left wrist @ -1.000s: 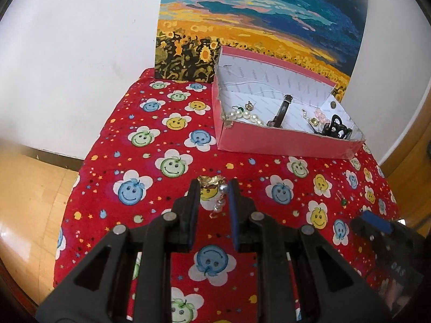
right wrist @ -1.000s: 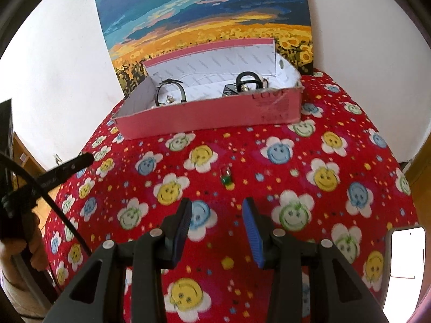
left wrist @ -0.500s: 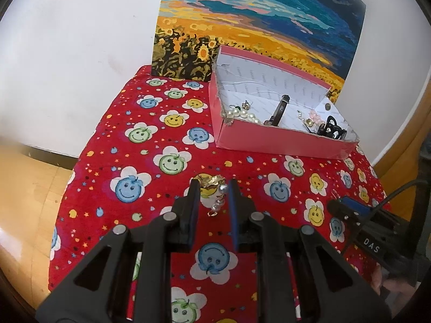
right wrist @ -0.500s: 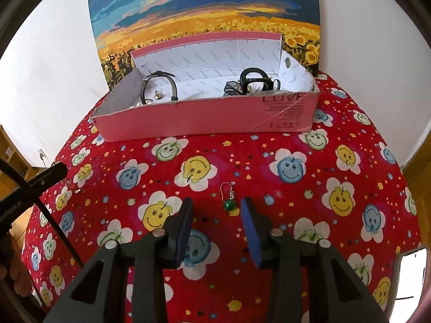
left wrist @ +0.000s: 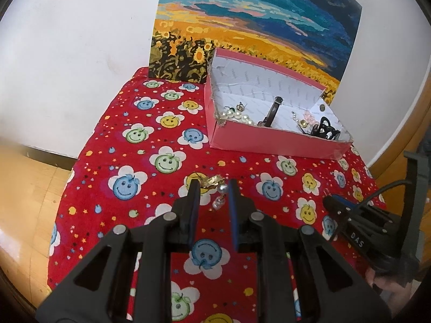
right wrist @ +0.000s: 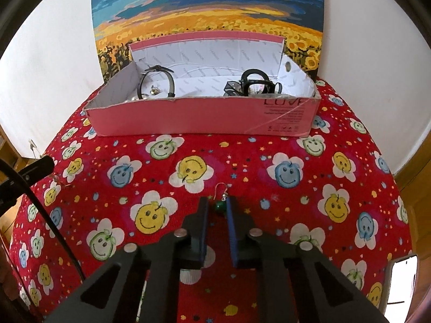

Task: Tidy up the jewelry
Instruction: 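Carry both held earrings into the pink box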

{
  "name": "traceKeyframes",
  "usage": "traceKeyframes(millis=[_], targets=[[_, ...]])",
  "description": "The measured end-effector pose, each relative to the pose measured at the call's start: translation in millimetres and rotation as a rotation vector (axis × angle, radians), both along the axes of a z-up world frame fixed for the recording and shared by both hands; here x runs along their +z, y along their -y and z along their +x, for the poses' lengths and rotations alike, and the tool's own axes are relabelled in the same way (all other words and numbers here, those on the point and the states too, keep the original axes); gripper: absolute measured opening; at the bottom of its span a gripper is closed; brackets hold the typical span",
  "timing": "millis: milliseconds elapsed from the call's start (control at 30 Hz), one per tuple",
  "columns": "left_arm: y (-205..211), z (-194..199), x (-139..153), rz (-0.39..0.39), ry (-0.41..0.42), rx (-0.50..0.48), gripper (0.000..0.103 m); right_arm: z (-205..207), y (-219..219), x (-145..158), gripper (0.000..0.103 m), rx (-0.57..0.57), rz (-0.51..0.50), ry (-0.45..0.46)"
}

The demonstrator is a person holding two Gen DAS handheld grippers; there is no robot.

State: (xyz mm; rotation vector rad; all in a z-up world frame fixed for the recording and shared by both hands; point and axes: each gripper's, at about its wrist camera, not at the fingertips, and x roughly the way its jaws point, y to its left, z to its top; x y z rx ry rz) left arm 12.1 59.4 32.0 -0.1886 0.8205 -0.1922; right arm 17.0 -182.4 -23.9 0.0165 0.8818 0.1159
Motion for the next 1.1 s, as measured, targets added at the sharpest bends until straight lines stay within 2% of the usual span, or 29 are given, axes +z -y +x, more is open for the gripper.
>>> traceKeyframes(millis=[333,633,900,1100], targets=[[7,-18,20,0.012,0.023,-0.006,0.013,-3,10,4,0.011,0.003,0.066,-0.002],[15,-29,47,0.038,0.066,-0.019,0.013,-30,24,40,0.011,0.048,0.151,0.055],[17,-18,72,0.023,0.100,-0.031,0.013,-30,31,69,0.011,0.100,0.175,0.079],[27,5,85,0.022,0.112,-0.055,0.013,-15,36,92,0.011,0.118,0.179,0.110]])
